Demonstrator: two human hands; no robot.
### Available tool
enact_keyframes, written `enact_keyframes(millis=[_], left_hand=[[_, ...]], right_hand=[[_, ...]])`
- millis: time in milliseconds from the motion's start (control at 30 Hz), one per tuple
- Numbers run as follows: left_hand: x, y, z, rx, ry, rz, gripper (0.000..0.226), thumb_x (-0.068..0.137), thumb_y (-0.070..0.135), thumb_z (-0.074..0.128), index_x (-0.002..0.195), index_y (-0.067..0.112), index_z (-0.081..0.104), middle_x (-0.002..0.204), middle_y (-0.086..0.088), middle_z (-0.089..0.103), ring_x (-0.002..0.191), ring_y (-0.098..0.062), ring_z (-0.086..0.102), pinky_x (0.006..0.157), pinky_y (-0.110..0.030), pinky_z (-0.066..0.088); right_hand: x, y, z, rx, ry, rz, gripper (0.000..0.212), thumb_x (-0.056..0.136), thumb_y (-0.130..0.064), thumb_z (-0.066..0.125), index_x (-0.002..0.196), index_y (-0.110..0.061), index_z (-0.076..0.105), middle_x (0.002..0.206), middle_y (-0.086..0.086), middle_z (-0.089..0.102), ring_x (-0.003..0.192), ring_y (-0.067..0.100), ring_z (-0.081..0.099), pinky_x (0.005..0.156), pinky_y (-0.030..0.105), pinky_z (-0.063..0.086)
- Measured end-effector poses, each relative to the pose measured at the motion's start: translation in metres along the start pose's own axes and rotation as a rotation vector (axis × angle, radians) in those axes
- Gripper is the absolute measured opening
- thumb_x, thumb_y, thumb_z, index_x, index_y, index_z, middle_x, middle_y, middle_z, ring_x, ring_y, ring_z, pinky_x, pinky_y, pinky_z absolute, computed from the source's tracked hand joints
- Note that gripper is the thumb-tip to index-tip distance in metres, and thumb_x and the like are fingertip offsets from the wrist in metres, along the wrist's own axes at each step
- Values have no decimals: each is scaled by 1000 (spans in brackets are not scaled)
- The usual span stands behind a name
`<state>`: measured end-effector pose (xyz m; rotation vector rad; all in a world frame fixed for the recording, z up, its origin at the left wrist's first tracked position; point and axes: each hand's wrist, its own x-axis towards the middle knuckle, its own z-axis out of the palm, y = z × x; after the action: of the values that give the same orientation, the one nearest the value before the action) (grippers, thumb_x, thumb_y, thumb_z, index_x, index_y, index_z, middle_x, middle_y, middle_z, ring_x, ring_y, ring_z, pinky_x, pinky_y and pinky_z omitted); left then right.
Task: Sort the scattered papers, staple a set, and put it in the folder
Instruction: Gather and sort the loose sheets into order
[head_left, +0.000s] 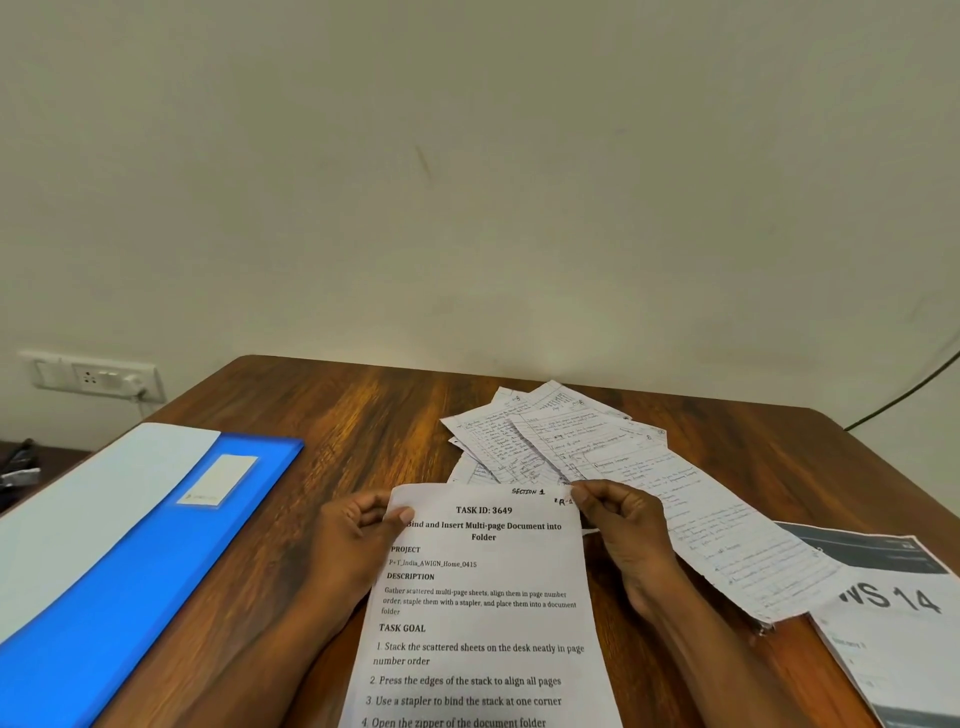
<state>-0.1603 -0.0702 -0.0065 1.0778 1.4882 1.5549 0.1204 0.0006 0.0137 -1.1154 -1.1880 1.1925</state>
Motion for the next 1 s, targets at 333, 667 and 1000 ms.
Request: enact_keyframes(millis=[333,667,1000], left_hand=[[0,2,-2,-47,90,28,13,94,9,72,103,17,76,88,-2,82,77,-24,79,65,-39,63],[-4,9,-5,-228,-61,4,32,93,11,70,125,13,62,110,-11,79,96,-32,78,83,-54,62],[-14,9,5,-288,-259,-135,28,95,0,66,123,4,64,112,-20,77,94,-38,78,69,-45,66]], right_hand=[[-6,-1,5,-65,-258,120,39,87,-43,77,112,-13,77,112,11,79,103,29,76,93,48,58],[-3,10,12,63,-183,89,46,75,-34,92,107,-5,77,109,23,77,106,47,72,97,61,56],[-5,10,23,120,-88,42,23,105,-9,58,125,-16,65,121,6,77,112,26,74,97,45,58]])
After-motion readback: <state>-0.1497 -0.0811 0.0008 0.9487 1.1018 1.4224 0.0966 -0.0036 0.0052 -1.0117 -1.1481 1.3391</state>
